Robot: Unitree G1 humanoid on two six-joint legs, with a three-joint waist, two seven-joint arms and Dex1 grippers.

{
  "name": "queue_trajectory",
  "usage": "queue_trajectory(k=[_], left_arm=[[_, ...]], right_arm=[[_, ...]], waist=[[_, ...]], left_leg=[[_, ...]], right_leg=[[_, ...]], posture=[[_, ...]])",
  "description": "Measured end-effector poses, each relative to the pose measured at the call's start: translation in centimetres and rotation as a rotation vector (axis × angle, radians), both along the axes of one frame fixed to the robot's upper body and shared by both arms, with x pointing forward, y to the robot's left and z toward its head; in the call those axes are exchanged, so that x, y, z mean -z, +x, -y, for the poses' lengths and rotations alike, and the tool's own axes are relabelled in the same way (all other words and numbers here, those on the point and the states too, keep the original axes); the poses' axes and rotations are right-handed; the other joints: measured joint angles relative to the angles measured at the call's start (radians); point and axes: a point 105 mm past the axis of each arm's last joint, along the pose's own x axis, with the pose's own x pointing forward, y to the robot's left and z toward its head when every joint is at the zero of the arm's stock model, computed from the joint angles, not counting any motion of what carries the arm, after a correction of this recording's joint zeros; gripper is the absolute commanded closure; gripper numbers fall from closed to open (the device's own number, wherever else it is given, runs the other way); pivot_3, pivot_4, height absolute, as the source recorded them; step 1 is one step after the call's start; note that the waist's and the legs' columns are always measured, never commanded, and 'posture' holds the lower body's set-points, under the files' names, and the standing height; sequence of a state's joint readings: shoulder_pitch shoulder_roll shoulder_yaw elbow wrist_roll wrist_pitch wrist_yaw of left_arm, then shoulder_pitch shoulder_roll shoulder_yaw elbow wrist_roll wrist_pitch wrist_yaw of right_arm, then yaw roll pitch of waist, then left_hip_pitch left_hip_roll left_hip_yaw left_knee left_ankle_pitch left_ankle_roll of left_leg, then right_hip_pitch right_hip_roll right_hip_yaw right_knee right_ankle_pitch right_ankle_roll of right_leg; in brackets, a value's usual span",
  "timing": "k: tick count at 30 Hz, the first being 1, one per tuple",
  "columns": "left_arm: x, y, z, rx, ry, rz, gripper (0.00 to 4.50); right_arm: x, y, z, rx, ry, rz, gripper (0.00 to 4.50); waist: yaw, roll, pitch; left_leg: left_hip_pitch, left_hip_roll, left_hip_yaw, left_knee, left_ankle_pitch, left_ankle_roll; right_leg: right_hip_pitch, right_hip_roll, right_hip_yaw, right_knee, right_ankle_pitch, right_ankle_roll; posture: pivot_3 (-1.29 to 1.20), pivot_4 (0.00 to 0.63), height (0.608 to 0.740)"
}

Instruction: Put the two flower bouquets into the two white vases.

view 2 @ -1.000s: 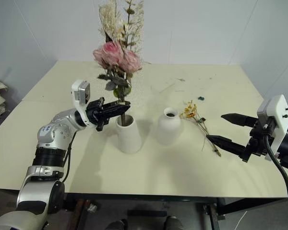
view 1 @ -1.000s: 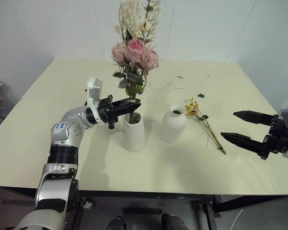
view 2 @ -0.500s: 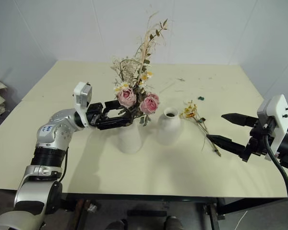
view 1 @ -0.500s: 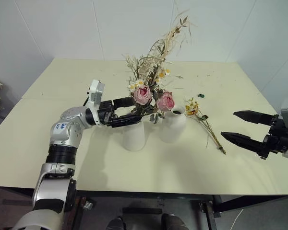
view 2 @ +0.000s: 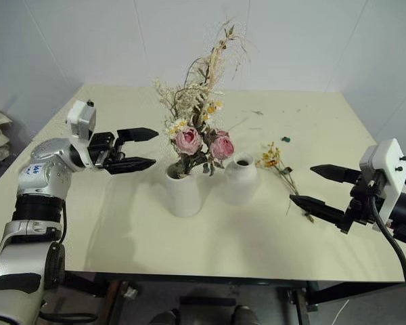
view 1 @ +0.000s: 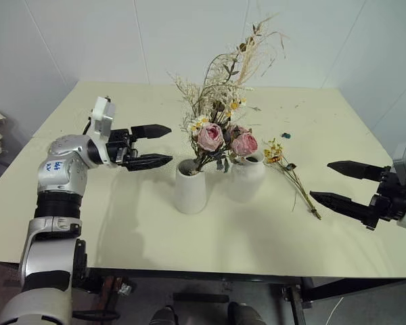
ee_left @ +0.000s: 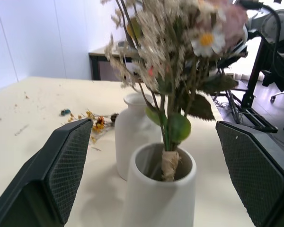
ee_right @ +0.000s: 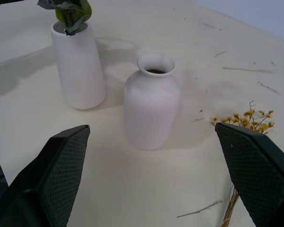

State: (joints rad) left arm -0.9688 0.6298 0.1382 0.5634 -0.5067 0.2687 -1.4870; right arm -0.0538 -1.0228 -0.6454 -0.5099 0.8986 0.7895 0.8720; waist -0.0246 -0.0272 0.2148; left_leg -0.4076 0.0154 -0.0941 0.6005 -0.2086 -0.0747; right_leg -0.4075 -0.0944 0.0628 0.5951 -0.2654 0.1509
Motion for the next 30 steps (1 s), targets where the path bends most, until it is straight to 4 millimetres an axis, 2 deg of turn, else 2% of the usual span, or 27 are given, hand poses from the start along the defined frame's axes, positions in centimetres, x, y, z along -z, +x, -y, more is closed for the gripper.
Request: queue_trajectory(k=[14, 26, 30], left_arm=[[-0.8, -0.5, -1.7, -0.018, -0.062, 0.026, 0.03], [-1.7, -1.0, -3.4, -0.047, -0.067, 0.002, 0.03], [-0.9, -1.2, -3.6, -0.047, -0.057, -0.048, 0.03]], right_arm=[[-0.3, 0.7, 0.4, 0.016, -0.003, 0.007, 0.0], [2.9, 3.3, 2.9, 0.254, -0.089, -0.112, 0.0], [3.7, 4.9, 3.8, 0.355, -0.081, -0.15, 0.0]], waist=[[-0.001, 0.0, 0.0], [-0.003, 0.0, 0.0], [-0.004, 0.0, 0.0]], left_leg=[[0.001, 0.0, 0.0, -0.001, 0.0, 0.0], [0.001, 0.0, 0.0, -0.001, 0.0, 0.0], [0.001, 0.001, 0.0, -0.002, 0.0, 0.0]], right_leg=[[0.0, 0.0, 0.0, 0.0, 0.001, 0.002], [-0.001, 0.0, 0.0, 0.0, 0.0, 0.001], [-0.001, 0.0, 0.0, 0.001, 0.0, 0.0]], posture=[[0.0, 0.15, 0.74], [0.0, 0.15, 0.74], [0.0, 0.15, 0.74]])
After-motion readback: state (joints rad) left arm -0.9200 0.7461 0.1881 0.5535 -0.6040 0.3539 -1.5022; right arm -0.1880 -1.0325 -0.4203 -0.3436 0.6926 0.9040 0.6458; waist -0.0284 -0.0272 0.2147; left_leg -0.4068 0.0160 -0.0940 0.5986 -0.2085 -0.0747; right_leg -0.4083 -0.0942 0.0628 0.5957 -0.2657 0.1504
